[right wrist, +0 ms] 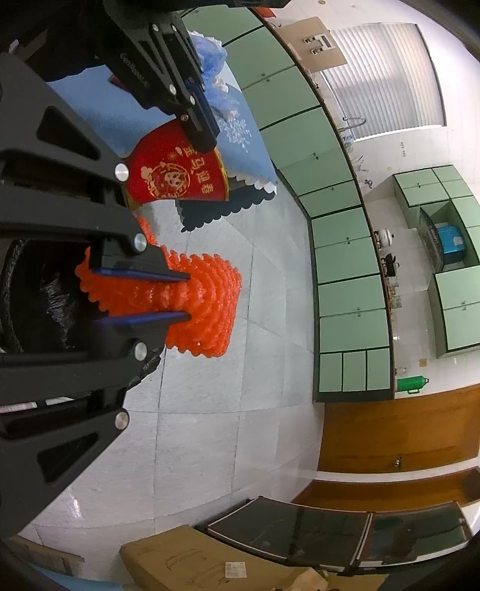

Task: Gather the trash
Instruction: 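Carry the orange net and red cup over the bin with both grippers, then open both grippers to drop the net and cup into the bin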

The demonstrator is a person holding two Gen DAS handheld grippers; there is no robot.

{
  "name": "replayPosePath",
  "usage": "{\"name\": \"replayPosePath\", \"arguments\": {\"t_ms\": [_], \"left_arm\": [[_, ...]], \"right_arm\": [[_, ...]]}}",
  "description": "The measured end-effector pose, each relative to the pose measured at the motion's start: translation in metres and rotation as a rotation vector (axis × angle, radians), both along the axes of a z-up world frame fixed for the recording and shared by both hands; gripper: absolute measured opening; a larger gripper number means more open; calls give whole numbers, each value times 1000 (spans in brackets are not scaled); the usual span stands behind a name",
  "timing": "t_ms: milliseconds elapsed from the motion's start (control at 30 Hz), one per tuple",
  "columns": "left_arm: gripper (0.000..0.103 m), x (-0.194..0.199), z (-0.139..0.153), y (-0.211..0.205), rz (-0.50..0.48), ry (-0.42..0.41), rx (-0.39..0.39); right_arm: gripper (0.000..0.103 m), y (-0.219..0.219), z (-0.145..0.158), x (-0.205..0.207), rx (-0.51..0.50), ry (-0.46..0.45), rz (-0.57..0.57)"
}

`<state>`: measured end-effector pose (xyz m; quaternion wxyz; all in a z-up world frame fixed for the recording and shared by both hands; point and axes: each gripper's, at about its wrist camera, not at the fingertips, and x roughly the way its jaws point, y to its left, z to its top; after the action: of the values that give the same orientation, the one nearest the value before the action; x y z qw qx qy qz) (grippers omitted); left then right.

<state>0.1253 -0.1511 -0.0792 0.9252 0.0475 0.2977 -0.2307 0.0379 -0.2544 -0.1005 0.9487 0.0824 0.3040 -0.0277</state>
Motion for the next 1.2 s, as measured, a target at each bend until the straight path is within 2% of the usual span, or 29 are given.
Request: {"name": "replayPosePath", "arguments": {"t_ms": [233, 367, 400, 433, 467, 567, 667, 733, 800, 833, 1033, 1200], "left_arm": [[20, 14, -12, -9, -4, 42, 13], [27, 21, -14, -13, -4, 57, 16], [28, 22, -14, -15, -4, 62, 14], [34, 23, -14, -14, -2, 68, 10], [42, 24, -14, -13, 0, 73, 7], [52, 26, -14, -10, 4, 84, -9], [53, 26, -11, -6, 11, 81, -14], [54, 25, -8, -1, 17, 85, -19], [60, 23, -1, 8, 34, 71, -27], [64, 22, 4, 13, 46, 60, -31], [73, 8, 30, 60, 129, 10, -47], [76, -19, 45, 112, 238, -43, -21]], "right_arm": [[15, -12, -12, 16, 18, 39, -28], [24, -18, -22, 23, 36, 73, -58], [31, -20, -24, 23, 45, 80, -71], [35, -23, -26, 23, 50, 82, -77], [38, -25, -27, 23, 51, 84, -89], [49, -25, -27, 22, 44, 85, -104], [56, -25, -24, 20, 43, 78, -115], [76, -26, -20, 17, 43, 67, -131], [88, -24, -12, 14, 32, 39, -151], [90, -22, -8, 13, 28, 25, -155], [91, 0, 13, 7, 41, -35, -110], [91, 42, 28, 6, 42, -88, 1]]}}
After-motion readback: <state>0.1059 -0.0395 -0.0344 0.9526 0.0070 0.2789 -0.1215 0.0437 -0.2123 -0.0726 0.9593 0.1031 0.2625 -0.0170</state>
